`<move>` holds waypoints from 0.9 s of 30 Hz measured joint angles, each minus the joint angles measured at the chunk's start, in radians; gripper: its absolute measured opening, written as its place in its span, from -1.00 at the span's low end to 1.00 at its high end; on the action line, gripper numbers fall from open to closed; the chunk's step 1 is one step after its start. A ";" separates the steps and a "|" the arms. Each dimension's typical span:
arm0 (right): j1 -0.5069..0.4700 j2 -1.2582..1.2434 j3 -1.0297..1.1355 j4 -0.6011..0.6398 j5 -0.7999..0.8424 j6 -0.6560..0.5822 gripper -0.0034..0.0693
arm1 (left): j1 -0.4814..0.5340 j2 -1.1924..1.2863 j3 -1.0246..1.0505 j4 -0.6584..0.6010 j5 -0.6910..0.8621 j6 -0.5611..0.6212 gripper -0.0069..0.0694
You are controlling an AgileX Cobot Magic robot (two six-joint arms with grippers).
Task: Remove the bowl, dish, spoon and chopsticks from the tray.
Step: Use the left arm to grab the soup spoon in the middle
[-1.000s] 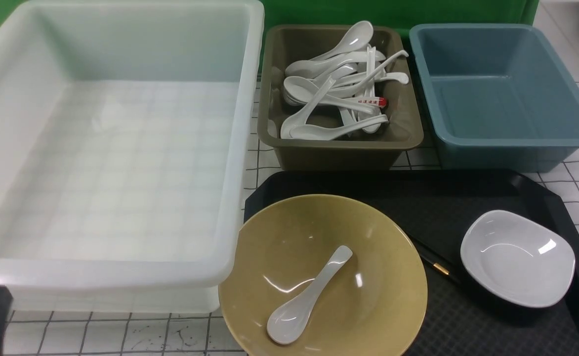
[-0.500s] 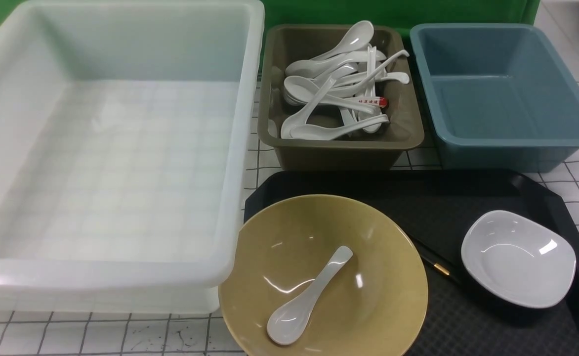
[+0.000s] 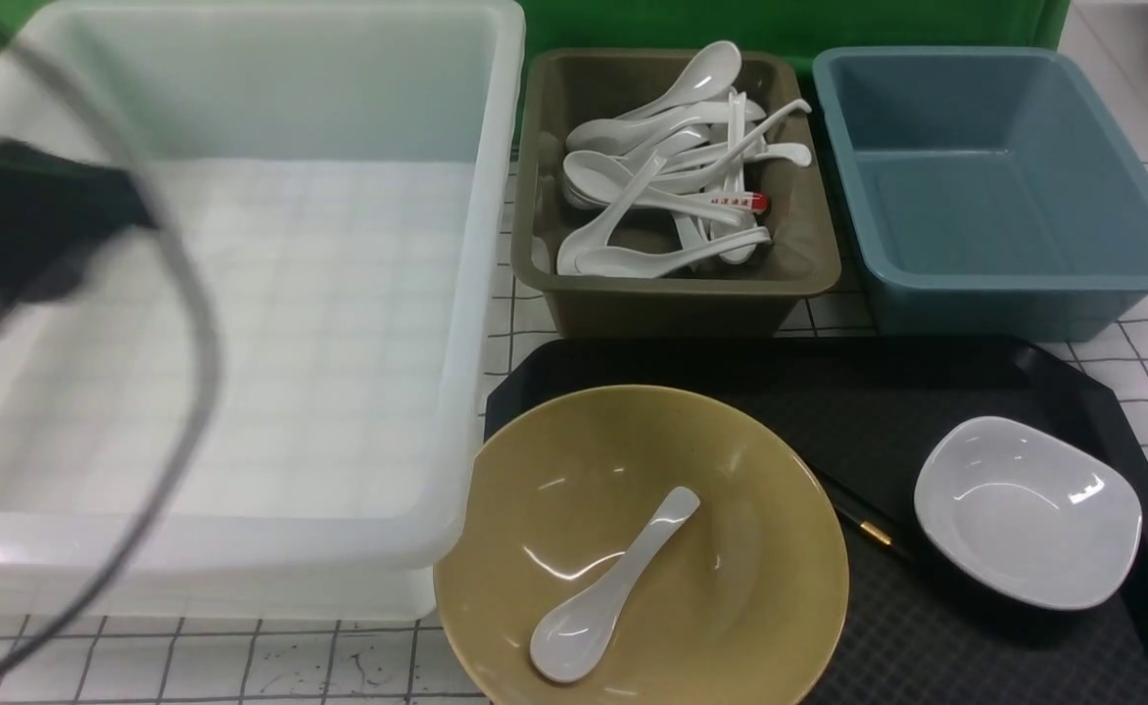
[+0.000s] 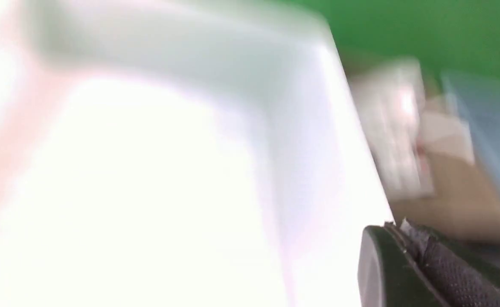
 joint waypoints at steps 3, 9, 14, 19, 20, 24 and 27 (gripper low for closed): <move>0.037 0.086 -0.001 0.077 0.116 -0.135 -0.79 | -0.180 0.196 -0.111 -0.074 0.134 0.191 -0.83; 0.077 0.194 -0.001 0.119 0.205 -0.247 -0.79 | -0.432 0.489 -0.300 0.006 0.235 0.240 -0.83; 0.119 0.196 -0.001 0.133 0.197 -0.264 -0.79 | -0.569 0.702 -0.438 0.205 0.286 0.197 -0.76; 0.131 0.196 0.007 0.144 0.197 -0.267 -0.79 | -0.648 0.852 -0.509 0.306 0.329 0.191 -0.29; 0.131 0.196 0.012 0.149 0.197 -0.267 -0.79 | -0.660 0.885 -0.516 0.316 0.331 0.182 -0.12; 0.134 0.196 0.015 0.174 0.197 -0.274 -0.79 | -0.668 0.955 -0.520 0.394 0.334 0.130 0.28; 0.135 0.196 0.015 0.202 0.197 -0.295 -0.79 | -0.668 0.968 -0.520 0.457 0.336 0.068 0.35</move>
